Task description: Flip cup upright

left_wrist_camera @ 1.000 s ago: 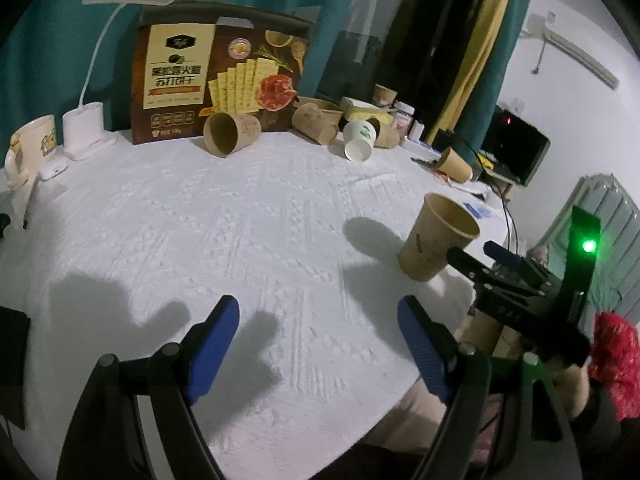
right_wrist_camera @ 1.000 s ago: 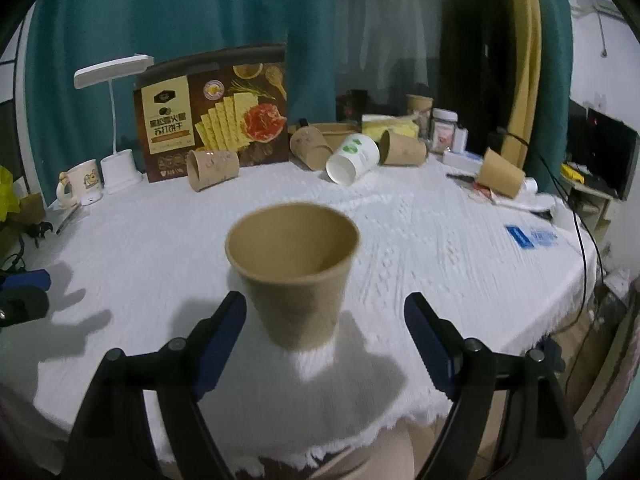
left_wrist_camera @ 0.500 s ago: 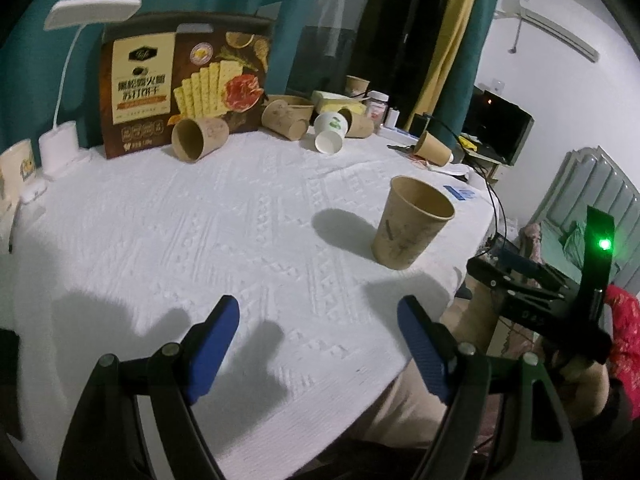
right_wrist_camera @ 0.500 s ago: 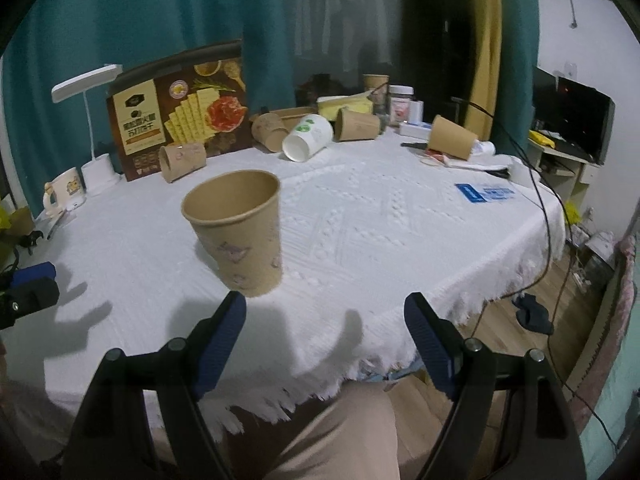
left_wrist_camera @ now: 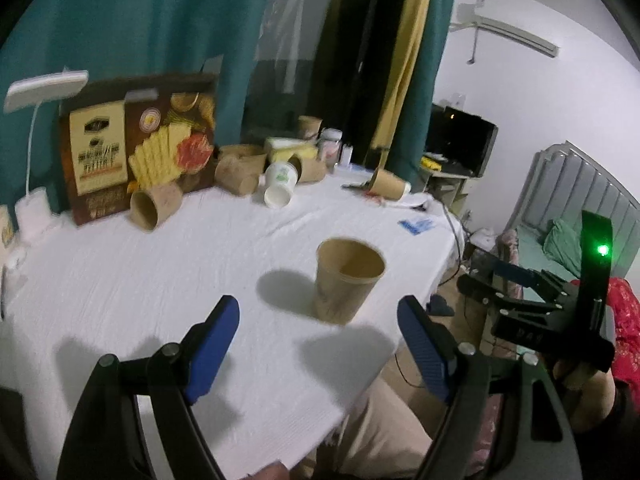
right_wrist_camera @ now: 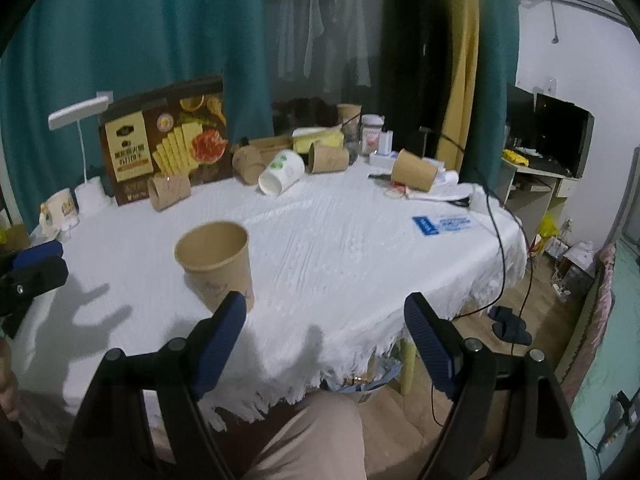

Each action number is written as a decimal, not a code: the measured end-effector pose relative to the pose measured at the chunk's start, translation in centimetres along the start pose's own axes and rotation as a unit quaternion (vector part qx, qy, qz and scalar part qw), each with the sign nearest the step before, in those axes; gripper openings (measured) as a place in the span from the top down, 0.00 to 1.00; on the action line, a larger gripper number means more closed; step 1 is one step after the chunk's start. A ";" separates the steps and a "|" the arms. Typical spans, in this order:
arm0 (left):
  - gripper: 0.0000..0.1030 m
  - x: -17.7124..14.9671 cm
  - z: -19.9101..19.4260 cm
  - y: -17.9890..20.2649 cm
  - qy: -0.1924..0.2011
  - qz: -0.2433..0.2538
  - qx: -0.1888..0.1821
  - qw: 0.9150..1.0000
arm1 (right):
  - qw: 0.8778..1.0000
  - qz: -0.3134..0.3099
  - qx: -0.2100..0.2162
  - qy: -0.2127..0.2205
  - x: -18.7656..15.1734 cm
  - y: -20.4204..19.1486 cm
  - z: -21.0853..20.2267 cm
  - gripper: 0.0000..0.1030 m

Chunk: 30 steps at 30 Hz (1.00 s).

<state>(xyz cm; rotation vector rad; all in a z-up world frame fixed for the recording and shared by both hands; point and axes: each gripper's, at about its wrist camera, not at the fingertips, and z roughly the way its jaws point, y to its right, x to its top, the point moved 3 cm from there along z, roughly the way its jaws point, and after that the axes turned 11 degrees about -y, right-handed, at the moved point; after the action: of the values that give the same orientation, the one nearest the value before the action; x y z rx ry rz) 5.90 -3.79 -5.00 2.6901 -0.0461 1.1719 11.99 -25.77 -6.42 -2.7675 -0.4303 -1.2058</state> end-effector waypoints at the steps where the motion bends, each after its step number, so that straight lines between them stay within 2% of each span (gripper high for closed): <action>1: 0.21 0.4 -0.3 0.4 0.008 0.005 0.002 1.000 | 1.000 0.000 -0.001 0.004 0.3 0.2 -0.5 0.23; 2: 0.20 0.8 -0.7 0.8 0.016 0.009 0.002 1.000 | 1.000 0.000 -0.001 0.009 0.7 0.3 -1.0 0.23; 4: 0.10 1.7 -1.7 1.3 0.040 0.016 -0.004 0.999 | 1.000 0.000 -0.002 0.019 1.4 0.4 -2.1 0.23; 5: 0.09 2.0 -2.2 1.5 0.053 0.018 -0.004 0.998 | 1.000 -0.002 -0.003 0.024 1.7 0.5 -2.5 0.23; 11: 0.03 4.0 -5.5 2.4 0.120 0.036 0.018 0.992 | 0.998 -0.007 -0.006 0.062 3.8 0.6 -5.9 0.23; 15: 0.00 5.0 -7.0 2.4 0.140 0.050 0.039 0.988 | 0.996 -0.007 -0.003 0.086 4.9 0.4 -8.1 0.23; 22: 0.00 6.2 -9.4 1.9 0.159 0.066 0.033 0.984 | 0.991 0.002 0.014 0.133 6.9 -0.5 -11.9 0.21; 27: 0.00 6.3 -10.3 0.9 0.174 0.072 0.059 0.980 | 0.987 0.002 0.022 0.157 7.7 -1.6 -13.0 0.19; 30: 0.00 6.2 -10.4 0.2 0.175 0.071 0.067 0.980 | 0.988 -0.004 0.031 0.154 8.1 -2.4 -12.6 0.17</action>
<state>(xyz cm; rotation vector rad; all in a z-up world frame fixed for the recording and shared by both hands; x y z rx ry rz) 2.63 -1.57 6.40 2.5826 -0.1113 1.7336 7.63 -24.15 8.04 -2.4707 -0.4381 -1.5580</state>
